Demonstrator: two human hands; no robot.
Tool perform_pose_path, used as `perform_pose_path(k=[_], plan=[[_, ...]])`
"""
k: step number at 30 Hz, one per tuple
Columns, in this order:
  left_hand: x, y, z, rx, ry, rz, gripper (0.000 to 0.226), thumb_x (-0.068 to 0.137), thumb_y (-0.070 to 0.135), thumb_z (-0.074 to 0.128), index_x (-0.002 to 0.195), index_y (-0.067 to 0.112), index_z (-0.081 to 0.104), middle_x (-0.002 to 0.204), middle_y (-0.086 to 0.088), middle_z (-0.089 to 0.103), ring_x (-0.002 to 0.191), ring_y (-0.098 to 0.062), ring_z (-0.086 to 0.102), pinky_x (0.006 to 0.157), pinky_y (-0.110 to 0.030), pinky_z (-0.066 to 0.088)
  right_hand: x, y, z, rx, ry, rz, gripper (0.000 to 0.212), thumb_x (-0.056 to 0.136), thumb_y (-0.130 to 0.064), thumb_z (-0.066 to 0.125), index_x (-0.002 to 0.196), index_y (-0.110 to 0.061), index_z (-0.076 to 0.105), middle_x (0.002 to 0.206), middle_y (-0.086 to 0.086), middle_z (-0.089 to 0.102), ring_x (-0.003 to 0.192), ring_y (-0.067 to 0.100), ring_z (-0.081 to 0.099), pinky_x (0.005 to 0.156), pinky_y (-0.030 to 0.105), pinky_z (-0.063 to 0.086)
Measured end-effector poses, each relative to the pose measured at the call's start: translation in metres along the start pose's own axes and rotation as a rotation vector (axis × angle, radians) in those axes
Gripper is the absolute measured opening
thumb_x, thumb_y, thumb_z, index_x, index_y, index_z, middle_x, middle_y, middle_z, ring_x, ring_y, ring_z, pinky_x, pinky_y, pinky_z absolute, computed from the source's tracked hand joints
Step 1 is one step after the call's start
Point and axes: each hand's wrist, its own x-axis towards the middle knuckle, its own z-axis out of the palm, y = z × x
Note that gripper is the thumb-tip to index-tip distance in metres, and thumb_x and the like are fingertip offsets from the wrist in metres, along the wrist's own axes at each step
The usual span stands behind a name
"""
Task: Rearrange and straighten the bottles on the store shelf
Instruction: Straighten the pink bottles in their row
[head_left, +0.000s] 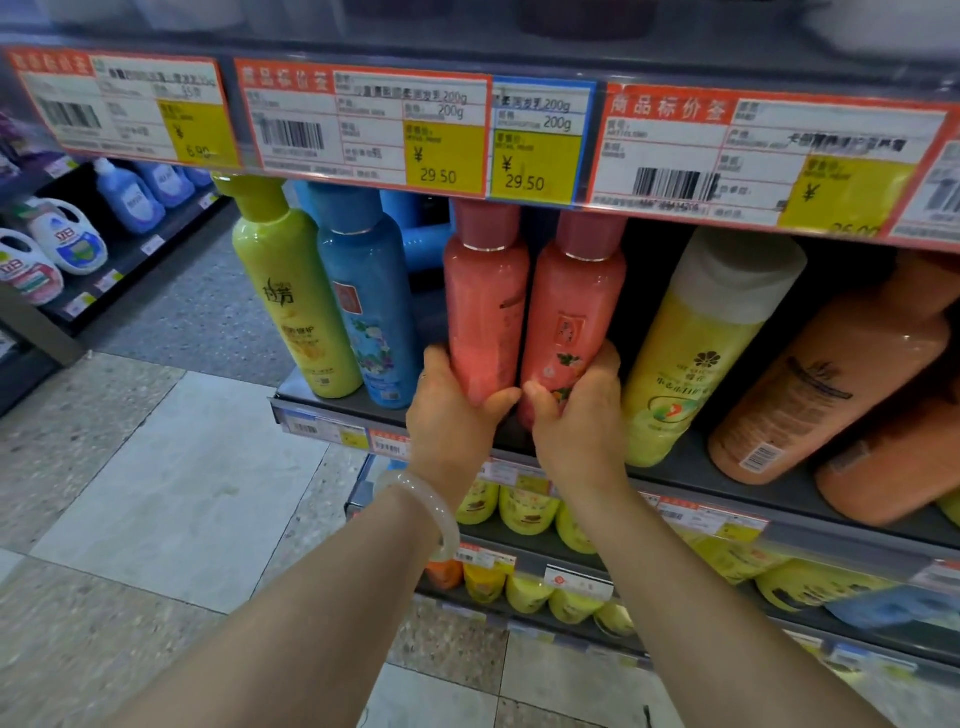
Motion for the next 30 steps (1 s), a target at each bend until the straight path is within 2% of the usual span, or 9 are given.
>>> perform_pose_path(k=[11,13,16,18,20,21,24,27,30], plan=[[0.01,-0.007,-0.005,-0.093,-0.146,0.057,0.061,0.068,0.023,0.079,0.117,0.013,0.044,0.107,-0.006,0.061,0.102,-0.026,0.06,0.089,-0.04,0.05,0.005,-0.005,0.0,-0.014,0.002,0.071,0.053,0.082,-0.011,0.062,0.126,-0.003,0.033,0.121,0.02,0.051,0.115,0.036,0.049,0.097,0.043,0.042],[0.006,-0.007,-0.004,-0.032,-0.069,0.075,0.063,0.064,0.029,0.081,0.111,0.012,0.043,0.105,-0.007,0.061,0.1,-0.026,0.059,0.084,-0.038,0.049,0.004,-0.004,-0.002,-0.017,-0.002,0.067,0.054,0.082,-0.012,0.063,0.126,-0.002,0.033,0.121,0.021,0.052,0.114,0.035,0.05,0.096,0.043,0.043],[0.001,-0.007,0.001,0.022,0.071,0.047,0.078,0.053,0.034,0.087,0.109,0.008,0.039,0.111,-0.014,0.055,0.106,-0.031,0.054,0.089,-0.046,0.047,0.003,-0.003,-0.003,-0.017,-0.012,0.058,0.054,0.081,-0.011,0.063,0.126,-0.003,0.034,0.119,0.02,0.053,0.111,0.035,0.052,0.094,0.045,0.045],[0.005,-0.01,0.003,-0.063,-0.047,0.034,0.08,0.053,0.025,0.087,0.11,0.014,0.032,0.112,-0.008,0.048,0.107,-0.022,0.051,0.091,-0.039,0.047,0.003,-0.002,-0.004,-0.025,-0.035,0.052,0.055,0.081,-0.007,0.062,0.128,-0.003,0.033,0.118,0.019,0.053,0.109,0.034,0.054,0.093,0.045,0.046],[0.012,-0.013,-0.001,-0.196,-0.211,0.034,0.065,0.065,0.009,0.08,0.103,0.025,0.029,0.097,0.005,0.048,0.09,0.0,0.054,0.079,-0.02,0.05,0.005,0.0,-0.005,-0.031,-0.052,0.037,0.056,0.081,-0.004,0.06,0.129,-0.004,0.032,0.118,0.019,0.053,0.11,0.034,0.053,0.094,0.044,0.046],[0.015,-0.017,-0.004,-0.213,-0.24,0.041,0.057,0.07,0.003,0.074,0.1,0.027,0.032,0.091,0.009,0.049,0.083,0.005,0.055,0.076,-0.018,0.05,0.006,0.002,-0.006,-0.031,-0.055,0.028,0.057,0.081,-0.004,0.06,0.13,-0.004,0.031,0.119,0.019,0.053,0.111,0.034,0.053,0.095,0.044,0.045],[0.014,-0.032,-0.006,-0.13,-0.154,0.068,0.051,0.075,0.0,0.069,0.112,0.021,0.043,0.088,0.008,0.054,0.083,-0.008,0.057,0.087,-0.035,0.052,0.007,0.007,-0.007,-0.038,-0.044,0.025,0.059,0.081,-0.004,0.06,0.132,-0.004,0.03,0.121,0.019,0.052,0.114,0.034,0.052,0.097,0.043,0.044],[0.006,-0.031,-0.003,-0.094,-0.16,0.132,0.074,0.064,0.015,0.078,0.126,0.02,0.038,0.106,-0.003,0.054,0.096,-0.011,0.058,0.09,-0.037,0.051,0.006,0.008,-0.006,-0.031,-0.035,0.007,0.062,0.08,-0.005,0.062,0.133,-0.005,0.029,0.122,0.02,0.052,0.114,0.035,0.052,0.097,0.047,0.044],[0.015,-0.022,0.0,-0.207,-0.247,0.136,0.07,0.064,0.01,0.078,0.117,0.023,0.035,0.11,0.001,0.054,0.103,-0.005,0.057,0.085,-0.017,0.05,0.007,0.007,-0.005,-0.035,-0.038,-0.011,0.06,0.08,-0.005,0.062,0.131,-0.004,0.031,0.122,0.019,0.052,0.115,0.035,0.051,0.097,0.047,0.043]])
